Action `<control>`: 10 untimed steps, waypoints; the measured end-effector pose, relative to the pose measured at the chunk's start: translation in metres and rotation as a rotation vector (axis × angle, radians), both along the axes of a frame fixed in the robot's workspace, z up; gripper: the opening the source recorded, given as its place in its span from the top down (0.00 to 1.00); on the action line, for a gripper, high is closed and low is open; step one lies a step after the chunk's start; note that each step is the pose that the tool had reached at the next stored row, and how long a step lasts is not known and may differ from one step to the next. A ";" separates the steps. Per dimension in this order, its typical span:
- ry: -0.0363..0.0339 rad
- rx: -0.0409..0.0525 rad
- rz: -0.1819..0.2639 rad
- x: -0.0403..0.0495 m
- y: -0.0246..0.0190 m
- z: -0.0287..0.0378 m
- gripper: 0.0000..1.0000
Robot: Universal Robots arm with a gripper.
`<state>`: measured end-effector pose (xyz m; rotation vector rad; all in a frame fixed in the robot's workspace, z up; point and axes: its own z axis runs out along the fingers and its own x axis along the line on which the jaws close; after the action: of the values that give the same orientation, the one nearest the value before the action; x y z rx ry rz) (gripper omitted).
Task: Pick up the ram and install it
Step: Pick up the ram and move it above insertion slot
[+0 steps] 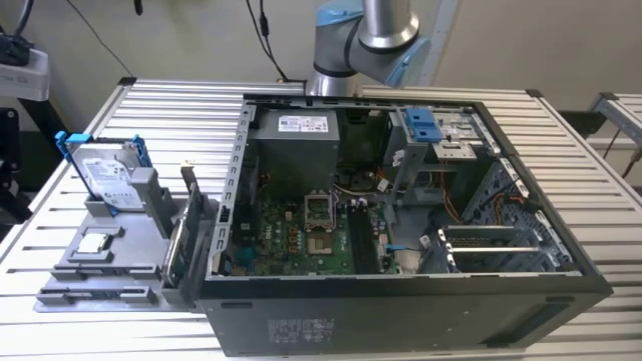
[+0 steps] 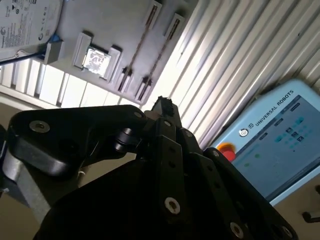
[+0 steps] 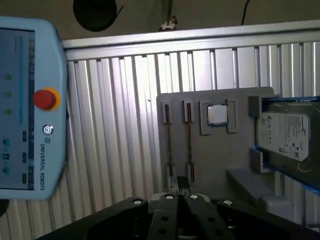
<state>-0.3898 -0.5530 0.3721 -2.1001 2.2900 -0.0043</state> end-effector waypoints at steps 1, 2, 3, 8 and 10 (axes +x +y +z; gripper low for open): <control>0.0002 0.0001 0.013 0.0000 0.0000 -0.0001 0.89; 0.0004 0.0001 0.027 0.0001 0.0000 -0.0001 0.89; 0.0005 0.0000 0.041 0.0000 0.0000 -0.0001 0.89; 0.0015 0.0001 0.096 0.0001 0.0000 -0.0002 0.89; 0.0019 0.0001 0.112 0.0001 0.0000 -0.0003 0.89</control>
<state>-0.3896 -0.5530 0.3718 -2.2262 2.1694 0.0009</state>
